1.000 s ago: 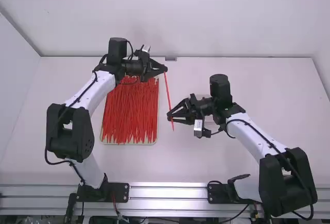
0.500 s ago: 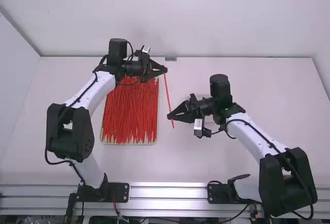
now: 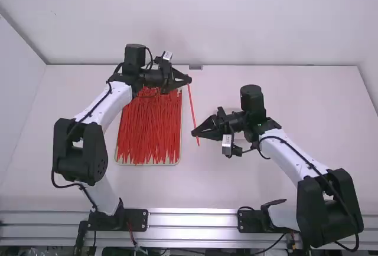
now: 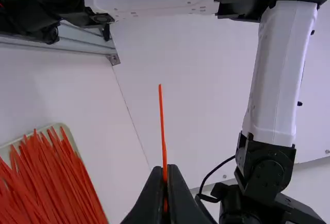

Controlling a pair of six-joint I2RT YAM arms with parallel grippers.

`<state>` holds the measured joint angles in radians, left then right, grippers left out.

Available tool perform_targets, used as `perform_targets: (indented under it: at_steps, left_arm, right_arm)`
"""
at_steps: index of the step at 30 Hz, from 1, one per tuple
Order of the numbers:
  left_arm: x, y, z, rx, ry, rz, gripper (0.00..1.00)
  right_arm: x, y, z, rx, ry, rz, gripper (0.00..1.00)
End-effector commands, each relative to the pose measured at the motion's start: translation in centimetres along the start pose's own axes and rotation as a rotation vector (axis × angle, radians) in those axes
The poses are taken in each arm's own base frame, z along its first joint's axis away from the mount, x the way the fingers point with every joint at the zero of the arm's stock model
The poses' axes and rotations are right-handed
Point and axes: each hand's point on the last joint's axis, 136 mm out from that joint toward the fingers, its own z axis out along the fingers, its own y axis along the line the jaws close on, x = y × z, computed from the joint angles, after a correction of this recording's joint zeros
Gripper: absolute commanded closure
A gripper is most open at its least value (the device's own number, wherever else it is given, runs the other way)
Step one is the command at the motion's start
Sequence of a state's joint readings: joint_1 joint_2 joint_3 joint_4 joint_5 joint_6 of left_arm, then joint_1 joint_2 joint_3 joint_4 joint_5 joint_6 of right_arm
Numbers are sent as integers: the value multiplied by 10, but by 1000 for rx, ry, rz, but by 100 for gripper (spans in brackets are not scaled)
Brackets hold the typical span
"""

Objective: Fasten the cable tie

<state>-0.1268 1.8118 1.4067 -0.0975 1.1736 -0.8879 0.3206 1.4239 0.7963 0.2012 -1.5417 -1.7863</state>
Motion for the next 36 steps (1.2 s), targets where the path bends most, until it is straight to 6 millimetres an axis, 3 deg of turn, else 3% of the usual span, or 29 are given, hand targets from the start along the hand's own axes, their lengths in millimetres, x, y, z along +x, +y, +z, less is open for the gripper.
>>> perform_targets:
  at_steps: [1, 20, 26, 32, 36]
  left_arm:
    - [2, 0, -3, 8, 6, 18, 98]
    - [2, 0, -3, 7, 5, 69, 99]
    - [0, 1, -3, 6, 0, 74, 98]
    - [0, 1, -4, 6, -1, 102, 98]
    - [0, 0, -3, 8, -2, 119, 98]
  right_arm:
    - [-3, 2, 0, 4, -18, 18, 100]
    - [-10, -17, 15, -23, -64, 261, 100]
    - [-5, -18, 7, -11, -34, 327, 100]
    - [-1, -27, -2, 1, -12, 564, 100]
    - [0, -30, -1, 4, -4, 573, 100]
